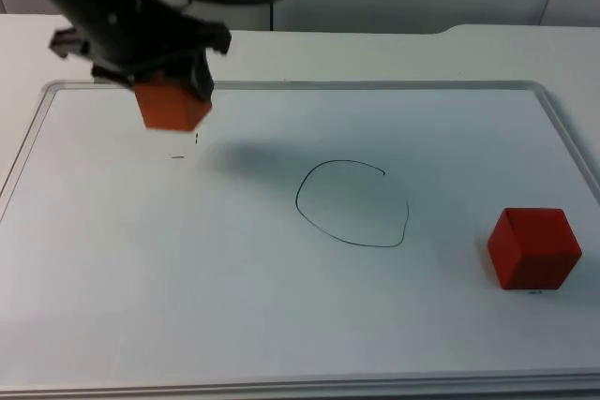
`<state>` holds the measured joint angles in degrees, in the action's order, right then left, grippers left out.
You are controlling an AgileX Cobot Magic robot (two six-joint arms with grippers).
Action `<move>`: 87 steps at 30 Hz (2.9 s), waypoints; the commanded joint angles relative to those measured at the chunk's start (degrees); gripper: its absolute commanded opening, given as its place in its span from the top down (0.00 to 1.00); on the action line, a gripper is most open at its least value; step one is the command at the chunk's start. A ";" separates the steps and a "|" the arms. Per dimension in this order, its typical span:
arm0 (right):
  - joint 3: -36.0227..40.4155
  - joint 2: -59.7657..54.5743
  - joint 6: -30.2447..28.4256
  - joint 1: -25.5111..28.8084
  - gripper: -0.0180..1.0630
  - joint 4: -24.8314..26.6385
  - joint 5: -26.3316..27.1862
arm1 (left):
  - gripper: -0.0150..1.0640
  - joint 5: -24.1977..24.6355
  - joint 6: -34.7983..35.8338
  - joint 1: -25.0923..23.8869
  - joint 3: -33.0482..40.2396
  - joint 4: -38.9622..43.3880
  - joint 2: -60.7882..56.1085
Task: Pick up one cube with the left hand and another cube with the right hand. First place the cube in the right hand at the target position, then stack the cube in the left hand on top.
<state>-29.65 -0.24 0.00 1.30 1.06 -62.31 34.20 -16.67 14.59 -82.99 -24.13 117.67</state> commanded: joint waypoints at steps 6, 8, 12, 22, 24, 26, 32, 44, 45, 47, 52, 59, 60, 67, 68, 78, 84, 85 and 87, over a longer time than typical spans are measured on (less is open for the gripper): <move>0.44 0.24 0.00 0.39 0.01 -0.10 0.54 | 0.99 4.86 0.81 0.49 -0.62 2.41 -21.77; 0.44 0.24 0.00 0.39 0.01 -0.10 0.54 | 0.99 5.32 0.81 0.49 0.20 2.99 -25.09; 0.44 0.24 0.00 0.39 0.01 0.11 0.54 | 0.99 5.78 3.32 0.49 6.97 8.27 -40.60; -0.16 0.24 -5.18 0.39 0.04 7.68 0.52 | 0.99 6.85 17.01 0.49 31.81 23.07 -71.43; -0.16 0.24 -5.32 0.39 0.05 8.46 0.52 | 0.99 7.47 20.12 0.49 36.45 25.53 -76.48; -0.16 -1.93 -6.18 0.39 0.05 9.43 0.24 | 0.99 9.07 22.91 0.49 41.26 27.03 -82.09; -4.81 -11.07 -9.45 0.39 0.05 12.59 3.00 | 0.99 11.02 26.89 0.49 49.35 30.14 -91.56; -19.17 -38.73 -11.67 0.28 0.06 13.33 5.85 | 0.99 11.51 27.41 0.49 50.62 30.84 -92.70; -20.49 -41.76 -12.68 0.28 0.06 14.65 5.54 | 0.99 11.51 27.41 0.49 50.62 31.23 -92.70; -22.28 -46.76 -13.49 0.28 0.06 17.23 5.29 | 0.99 11.51 27.41 0.49 50.62 32.41 -92.70; -23.36 -55.38 -12.98 -1.25 0.06 17.82 5.16 | 0.99 11.41 27.41 0.49 50.62 32.77 -92.70; -23.36 -63.62 2.97 -13.57 0.06 3.10 6.99 | 0.99 11.16 27.41 0.49 50.75 32.92 -92.70; -23.24 -65.50 8.02 -17.11 0.06 -1.46 7.31 | 0.99 11.16 27.41 0.49 50.75 32.92 -92.70; -23.02 -75.73 22.99 -29.31 0.06 -12.06 11.76 | 0.99 11.16 27.41 0.49 50.74 32.68 -92.70; -23.02 -78.09 24.17 -29.70 0.06 -12.21 14.00 | 0.99 11.16 27.41 0.49 50.74 32.68 -92.70; -23.02 -90.78 31.62 -29.70 0.06 -16.64 20.80 | 0.99 11.16 27.41 0.49 50.74 32.32 -92.70; -23.02 -98.57 36.08 -28.74 0.06 -18.68 26.49 | 0.99 11.16 27.41 0.49 50.74 32.32 -92.70; -23.02 -99.81 36.19 -27.95 0.06 -18.57 27.11 | 0.99 11.16 27.41 0.49 50.74 32.32 -92.70; -23.02 -101.72 35.88 -26.53 0.06 -18.32 27.96 | 0.99 11.16 27.30 0.49 50.74 32.32 -92.70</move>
<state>-52.49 -100.29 35.54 -26.72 -16.94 -35.86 46.32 10.49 14.59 -32.48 8.58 25.41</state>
